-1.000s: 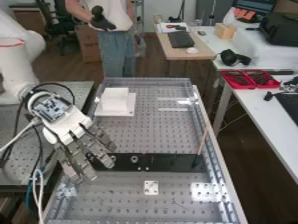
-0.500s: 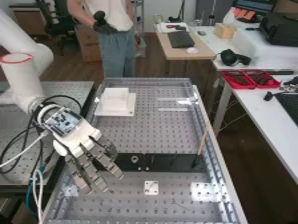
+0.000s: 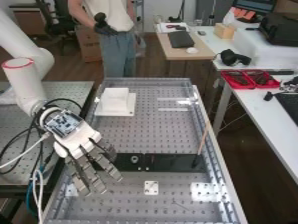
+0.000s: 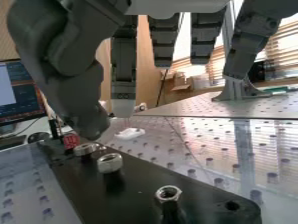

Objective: Grab the larger nut and place it in the white container

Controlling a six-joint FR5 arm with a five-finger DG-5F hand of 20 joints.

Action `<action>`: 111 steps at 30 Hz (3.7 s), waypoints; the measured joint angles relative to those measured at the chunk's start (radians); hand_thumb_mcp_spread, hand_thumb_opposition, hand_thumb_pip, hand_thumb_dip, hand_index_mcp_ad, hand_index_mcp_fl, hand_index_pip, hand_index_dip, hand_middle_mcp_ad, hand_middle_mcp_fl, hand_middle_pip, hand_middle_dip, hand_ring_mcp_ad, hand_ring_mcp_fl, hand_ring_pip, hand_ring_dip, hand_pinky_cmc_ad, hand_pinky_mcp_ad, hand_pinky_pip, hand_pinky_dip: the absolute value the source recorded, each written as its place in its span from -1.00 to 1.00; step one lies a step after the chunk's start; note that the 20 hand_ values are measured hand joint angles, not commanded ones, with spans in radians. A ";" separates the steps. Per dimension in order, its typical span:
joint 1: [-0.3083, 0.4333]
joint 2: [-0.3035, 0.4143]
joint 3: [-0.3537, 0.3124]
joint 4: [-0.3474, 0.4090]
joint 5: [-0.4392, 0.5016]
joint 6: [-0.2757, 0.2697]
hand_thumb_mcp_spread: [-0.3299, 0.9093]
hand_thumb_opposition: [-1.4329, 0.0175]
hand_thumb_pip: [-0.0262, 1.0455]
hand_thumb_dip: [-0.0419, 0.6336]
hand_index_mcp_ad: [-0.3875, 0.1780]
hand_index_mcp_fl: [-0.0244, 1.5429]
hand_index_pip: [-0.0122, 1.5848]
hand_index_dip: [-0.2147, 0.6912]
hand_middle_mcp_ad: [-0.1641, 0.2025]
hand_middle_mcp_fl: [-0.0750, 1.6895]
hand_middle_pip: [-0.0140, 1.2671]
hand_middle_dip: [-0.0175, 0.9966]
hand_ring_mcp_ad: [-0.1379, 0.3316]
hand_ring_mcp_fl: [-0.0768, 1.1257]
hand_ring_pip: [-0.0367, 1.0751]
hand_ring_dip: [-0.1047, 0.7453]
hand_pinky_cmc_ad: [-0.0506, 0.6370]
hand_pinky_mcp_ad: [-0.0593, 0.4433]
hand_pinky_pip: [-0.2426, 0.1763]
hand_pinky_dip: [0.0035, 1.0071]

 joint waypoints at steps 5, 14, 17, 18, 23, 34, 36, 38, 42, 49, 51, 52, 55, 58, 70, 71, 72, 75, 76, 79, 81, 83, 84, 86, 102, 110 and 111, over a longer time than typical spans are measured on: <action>0.001 -0.011 0.008 -0.018 -0.008 0.004 0.07 -0.21 0.48 -0.18 -0.02 -0.94 0.97 -0.11 0.38 -0.91 -0.76 -0.53 0.41 -0.85 -0.77 -0.51 0.09 0.54 -0.28 -0.07; 0.005 -0.021 0.014 -0.031 -0.009 0.008 0.07 -0.21 0.48 -0.17 -0.02 -0.94 0.97 -0.11 0.38 -0.90 -0.76 -0.53 0.41 -0.85 -0.77 -0.51 0.09 0.54 -0.28 -0.07; 0.006 -0.027 0.016 -0.039 -0.012 0.012 0.07 -0.21 0.48 -0.18 -0.02 -0.94 0.97 -0.11 0.38 -0.91 -0.76 -0.53 0.41 -0.85 -0.77 -0.51 0.09 0.54 -0.28 -0.07; 0.007 -0.029 0.015 -0.041 -0.012 0.013 0.07 -0.21 0.48 -0.17 -0.02 -0.94 0.97 -0.11 0.38 -0.91 -0.76 -0.53 0.41 -0.85 -0.77 -0.51 0.09 0.54 -0.28 -0.07; 0.010 -0.032 0.013 -0.034 -0.014 0.006 0.07 -0.21 0.48 -0.17 -0.02 -0.94 0.97 -0.11 0.38 -0.91 -0.77 -0.53 0.41 -0.85 -0.77 -0.51 0.08 0.54 -0.28 -0.07; 0.001 -0.035 0.012 -0.027 -0.043 -0.045 0.07 -0.21 0.48 -0.18 -0.02 -0.94 0.97 -0.11 0.40 -0.90 -0.77 -0.53 0.42 -0.85 -0.77 -0.51 0.09 0.54 -0.28 -0.06; -0.004 -0.035 0.013 -0.030 -0.049 -0.049 0.07 -0.21 0.48 -0.17 -0.02 -0.94 0.97 -0.11 0.40 -0.91 -0.77 -0.53 0.38 -0.85 -0.77 -0.51 0.09 0.54 -0.28 -0.06; -0.008 -0.033 0.014 -0.035 -0.055 -0.054 0.07 -0.21 0.48 -0.18 -0.02 -0.94 0.97 -0.11 0.38 -0.91 -0.77 -0.53 0.34 -0.85 -0.77 -0.51 0.09 0.53 -0.28 -0.06; -0.014 -0.029 0.017 -0.045 -0.069 -0.066 0.07 -0.21 0.48 -0.17 -0.02 -0.94 0.97 -0.11 0.38 -0.91 -0.77 -0.53 0.34 -0.85 -0.77 -0.51 0.09 0.53 -0.28 -0.05; -0.022 -0.028 0.021 -0.058 -0.092 -0.079 0.07 -0.21 0.48 -0.17 -0.02 -0.94 0.97 -0.12 0.38 -0.91 -0.77 -0.53 0.34 -0.85 -0.77 -0.51 0.09 0.54 -0.28 -0.05; -0.024 -0.028 0.023 -0.064 -0.101 -0.084 0.07 -0.21 0.48 -0.17 -0.02 -0.94 0.97 -0.12 0.38 -0.91 -0.77 -0.53 0.34 -0.85 -0.77 -0.51 0.09 0.54 -0.28 -0.05; -0.024 -0.028 0.023 -0.066 -0.103 -0.086 0.07 -0.21 0.48 -0.17 -0.03 -0.94 0.97 -0.12 0.38 -0.91 -0.77 -0.53 0.34 -0.85 -0.77 -0.51 0.09 0.54 -0.28 -0.05; -0.028 -0.028 0.023 -0.074 -0.112 -0.094 0.07 -0.21 0.48 -0.18 -0.03 -0.94 0.97 -0.12 0.38 -0.91 -0.77 -0.53 0.34 -0.85 -0.77 -0.51 0.08 0.55 -0.28 -0.05; -0.032 -0.028 0.023 -0.076 -0.119 -0.099 0.07 -0.21 0.48 -0.17 -0.02 -0.94 0.97 -0.12 0.38 -0.91 -0.76 -0.53 0.34 -0.85 -0.77 -0.51 0.09 0.52 -0.28 -0.05; -0.045 -0.030 0.026 -0.077 -0.145 -0.112 0.07 -0.21 0.48 -0.18 -0.03 -0.94 0.98 -0.14 0.38 -0.91 -0.77 -0.53 0.35 -0.85 -0.77 -0.51 0.09 0.47 -0.28 -0.04; -0.047 -0.030 0.027 -0.080 -0.148 -0.114 0.07 -0.21 0.48 -0.18 -0.03 -0.94 0.98 -0.14 0.38 -0.91 -0.77 -0.53 0.35 -0.85 -0.77 -0.51 0.09 0.47 -0.28 -0.04; -0.047 -0.031 0.027 -0.080 -0.149 -0.115 0.07 -0.21 0.48 -0.17 -0.03 -0.94 0.97 -0.15 0.38 -0.91 -0.77 -0.53 0.35 -0.85 -0.77 -0.51 0.09 0.47 -0.28 -0.04; -0.053 -0.032 0.028 -0.082 -0.157 -0.121 0.07 -0.21 0.48 -0.18 -0.02 -0.95 0.98 -0.15 0.38 -0.89 -0.77 -0.54 0.35 -0.85 -0.77 -0.51 0.09 0.47 -0.28 -0.04; -0.053 -0.032 0.028 -0.082 -0.158 -0.122 0.07 -0.21 0.48 -0.17 -0.03 -0.94 0.98 -0.15 0.38 -0.90 -0.77 -0.54 0.35 -0.85 -0.77 -0.51 0.09 0.47 -0.28 -0.04; -0.055 -0.032 0.028 -0.080 -0.161 -0.127 0.07 -0.21 0.48 -0.17 -0.02 -0.94 0.98 -0.16 0.38 -0.88 -0.77 -0.53 0.34 -0.85 -0.77 -0.52 0.09 0.47 -0.28 -0.04; -0.058 -0.032 0.028 -0.078 -0.164 -0.129 0.08 -0.21 0.48 -0.17 -0.06 -0.94 0.98 -0.16 0.39 -0.87 -0.77 -0.54 0.27 -0.85 -0.77 -0.52 0.08 0.48 -0.28 -0.04; -0.059 -0.032 0.028 -0.076 -0.165 -0.130 0.10 -0.21 0.48 -0.18 -0.06 -0.94 0.98 -0.16 0.39 -0.87 -0.77 -0.53 0.27 -0.85 -0.76 -0.49 0.08 0.47 -0.28 -0.04; -0.060 -0.032 0.028 -0.073 -0.166 -0.131 0.11 -0.21 0.48 -0.18 -0.06 -0.93 0.98 -0.16 0.37 -0.87 -0.77 -0.53 0.27 -0.85 -0.76 -0.49 0.08 0.49 -0.28 -0.05; -0.062 -0.032 0.028 -0.069 -0.168 -0.131 0.11 -0.21 0.46 -0.18 -0.04 -0.92 0.98 -0.16 0.39 -0.86 -0.77 -0.53 0.28 -0.85 -0.76 -0.49 0.09 0.49 -0.28 -0.05; -0.071 -0.036 0.030 -0.059 -0.188 -0.132 0.10 -0.22 0.43 -0.18 -0.07 -0.79 0.97 -0.21 0.37 -0.82 -0.77 -0.53 0.20 -0.85 -0.77 -0.47 0.07 0.43 -0.28 -0.11; -0.068 -0.035 0.030 -0.060 -0.180 -0.123 0.11 -0.23 0.43 -0.18 -0.07 -0.79 0.97 -0.21 0.37 -0.82 -0.77 -0.53 0.20 -0.85 -0.77 -0.47 0.07 0.41 -0.28 -0.11; -0.067 -0.035 0.030 -0.060 -0.177 -0.122 0.11 -0.23 0.43 -0.18 -0.07 -0.79 0.97 -0.21 0.37 -0.82 -0.77 -0.53 0.20 -0.85 -0.77 -0.47 0.07 0.41 -0.28 -0.11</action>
